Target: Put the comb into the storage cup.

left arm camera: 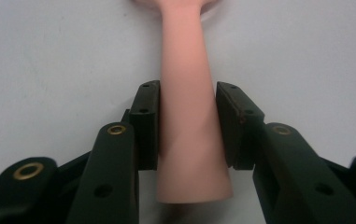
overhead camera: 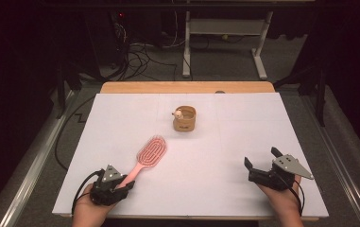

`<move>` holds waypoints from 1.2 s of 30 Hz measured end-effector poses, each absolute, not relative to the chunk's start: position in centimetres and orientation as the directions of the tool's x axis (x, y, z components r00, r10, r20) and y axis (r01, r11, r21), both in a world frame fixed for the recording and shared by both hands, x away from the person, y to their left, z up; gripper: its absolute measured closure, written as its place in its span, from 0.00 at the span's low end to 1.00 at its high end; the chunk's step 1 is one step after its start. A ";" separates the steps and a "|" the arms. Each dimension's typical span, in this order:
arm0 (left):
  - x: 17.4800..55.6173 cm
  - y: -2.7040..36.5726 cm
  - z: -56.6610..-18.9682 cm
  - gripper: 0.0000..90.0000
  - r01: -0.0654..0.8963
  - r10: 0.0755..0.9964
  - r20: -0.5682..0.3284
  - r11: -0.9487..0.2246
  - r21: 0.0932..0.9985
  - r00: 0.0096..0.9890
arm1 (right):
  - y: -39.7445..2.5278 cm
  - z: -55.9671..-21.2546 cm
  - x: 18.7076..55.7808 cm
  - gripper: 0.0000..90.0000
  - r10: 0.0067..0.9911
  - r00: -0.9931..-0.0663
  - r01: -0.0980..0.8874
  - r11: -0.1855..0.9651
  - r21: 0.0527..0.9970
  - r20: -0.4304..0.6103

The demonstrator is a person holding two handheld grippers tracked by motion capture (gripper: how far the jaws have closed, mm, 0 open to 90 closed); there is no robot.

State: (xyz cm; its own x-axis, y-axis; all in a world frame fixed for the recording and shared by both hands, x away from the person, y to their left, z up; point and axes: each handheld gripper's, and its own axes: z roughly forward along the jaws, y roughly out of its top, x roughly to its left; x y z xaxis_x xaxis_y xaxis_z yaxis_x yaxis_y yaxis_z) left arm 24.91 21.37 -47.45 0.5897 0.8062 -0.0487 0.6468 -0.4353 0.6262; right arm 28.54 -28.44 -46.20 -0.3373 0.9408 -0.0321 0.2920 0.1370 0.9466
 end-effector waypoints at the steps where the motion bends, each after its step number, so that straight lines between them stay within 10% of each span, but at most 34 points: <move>1: 24.6 21.5 -47.5 0.70 0.645 0.807 -0.047 -0.433 0.630 0.588 | -28.4 -46.2 28.5 0.00 0.941 -0.337 0.293 0.138 0.946 -0.033; 20: 23.9 22.0 -47.9 0.69 0.651 0.820 -0.086 -0.380 0.657 0.566 | -28.6 -46.3 28.5 0.00 0.943 -0.331 0.302 0.123 0.945 -0.017; 36: 23.6 21.1 -48.3 0.27 0.641 0.787 -0.137 -0.374 0.670 0.602 | -28.5 -46.2 28.5 0.00 0.942 -0.334 0.298 0.131 0.945 -0.025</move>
